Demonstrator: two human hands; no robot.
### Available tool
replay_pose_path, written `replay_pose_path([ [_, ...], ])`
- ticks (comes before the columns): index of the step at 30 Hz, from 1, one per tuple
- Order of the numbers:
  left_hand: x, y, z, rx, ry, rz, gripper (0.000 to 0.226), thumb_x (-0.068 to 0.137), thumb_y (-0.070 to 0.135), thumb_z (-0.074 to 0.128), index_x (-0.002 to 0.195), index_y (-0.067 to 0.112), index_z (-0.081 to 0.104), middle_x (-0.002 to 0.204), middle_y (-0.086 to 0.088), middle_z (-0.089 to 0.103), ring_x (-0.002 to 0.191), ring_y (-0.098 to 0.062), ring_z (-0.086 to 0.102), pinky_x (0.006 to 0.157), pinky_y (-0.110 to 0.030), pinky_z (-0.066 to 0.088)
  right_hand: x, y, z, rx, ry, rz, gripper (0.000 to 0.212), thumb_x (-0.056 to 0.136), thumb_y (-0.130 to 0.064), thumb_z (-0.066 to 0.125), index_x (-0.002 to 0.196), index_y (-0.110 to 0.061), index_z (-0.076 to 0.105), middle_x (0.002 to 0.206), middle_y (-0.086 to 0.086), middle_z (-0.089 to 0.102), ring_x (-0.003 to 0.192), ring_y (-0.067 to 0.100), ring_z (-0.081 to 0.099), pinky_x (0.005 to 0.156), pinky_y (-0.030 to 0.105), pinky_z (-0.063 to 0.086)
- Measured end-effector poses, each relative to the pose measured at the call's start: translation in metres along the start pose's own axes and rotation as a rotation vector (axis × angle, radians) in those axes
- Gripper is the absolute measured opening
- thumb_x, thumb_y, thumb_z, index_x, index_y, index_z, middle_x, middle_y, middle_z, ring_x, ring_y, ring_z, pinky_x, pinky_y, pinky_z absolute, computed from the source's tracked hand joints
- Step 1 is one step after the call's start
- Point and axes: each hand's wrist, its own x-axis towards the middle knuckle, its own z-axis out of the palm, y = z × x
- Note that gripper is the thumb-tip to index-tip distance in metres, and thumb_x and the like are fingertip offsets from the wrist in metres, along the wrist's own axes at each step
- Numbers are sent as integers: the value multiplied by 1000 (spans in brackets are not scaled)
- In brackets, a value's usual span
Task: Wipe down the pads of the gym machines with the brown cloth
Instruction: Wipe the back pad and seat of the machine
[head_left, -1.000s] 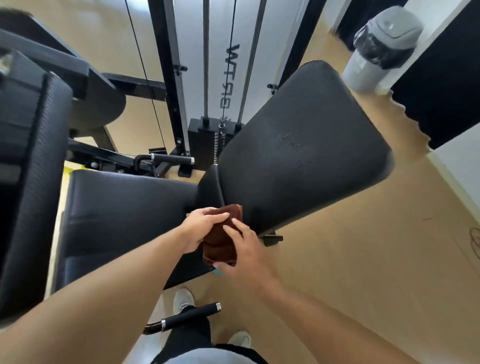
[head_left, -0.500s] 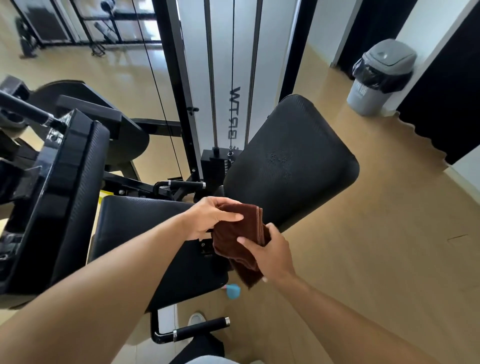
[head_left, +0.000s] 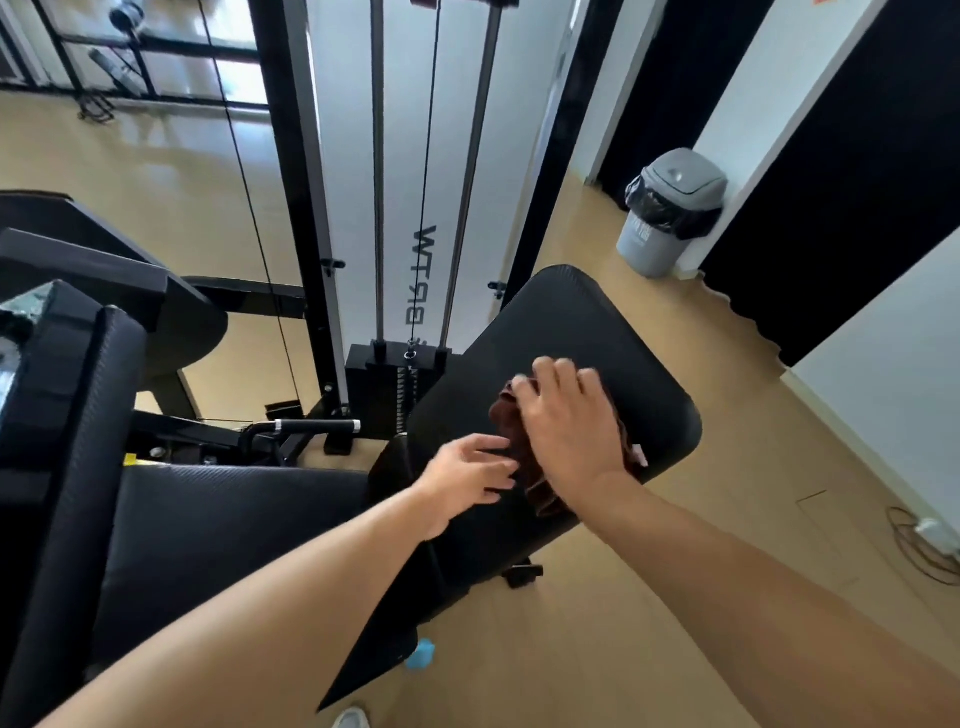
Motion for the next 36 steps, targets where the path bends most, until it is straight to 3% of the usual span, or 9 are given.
replay_pose_path([
  [2,15,-7,4,-31,-35,-15,32,90,4,65,120,17,64,105,-8,77,96,-23,75,91,-41,59,-9,-20,25,16,-35,-62,26,89,-18,62,115,-14,66,114,11,61,108,31,53,91,41,44],
  [4,30,-16,-1,-61,28,-41,24,97,8,54,118,17,63,99,-9,77,90,-24,76,87,-39,60,-18,-35,49,56,-152,-15,45,95,-21,40,133,-9,60,130,16,58,126,34,46,104,44,39],
  [9,75,-47,-59,65,445,-144,22,100,23,45,111,19,64,75,-1,77,74,-21,73,82,-40,58,-6,-42,77,73,-343,-40,76,104,-46,33,160,-6,2,169,15,-4,154,38,-12,125,49,12],
  [11,85,-48,-78,75,438,-169,20,100,24,45,107,19,63,76,-1,77,76,-23,73,83,-42,58,21,-31,75,78,-324,-51,72,104,-49,34,162,-16,5,170,7,-4,155,36,-10,123,50,19],
  [15,103,-38,-102,125,444,-144,17,100,27,45,102,23,61,75,3,77,75,-22,73,84,-42,58,103,6,57,-228,-271,-11,78,93,-73,25,159,-36,8,170,4,0,151,44,-19,116,67,-11],
  [22,111,-30,-105,139,377,-104,16,101,24,45,101,27,61,81,3,77,79,-21,74,81,-39,58,127,-17,74,-34,-193,-1,67,89,-48,51,150,-22,46,162,9,34,154,36,15,125,55,6],
  [29,125,-12,-114,157,314,-7,22,102,18,43,107,23,63,92,1,75,84,-19,72,85,-38,55,40,-83,113,25,-441,-414,56,84,-31,57,139,-18,61,151,10,51,147,36,35,118,57,26],
  [33,127,7,-128,187,331,39,21,101,19,44,101,29,62,92,6,75,85,-17,72,76,-32,54,114,-20,84,-123,-193,-147,58,93,-32,48,150,-21,47,160,9,39,152,37,24,119,66,-3],
  [36,123,8,-130,164,343,35,22,101,19,44,97,31,62,91,5,75,85,-17,71,71,-30,50,167,32,51,-192,-144,112,62,93,-53,43,151,-30,41,161,5,37,152,35,21,119,68,2],
])
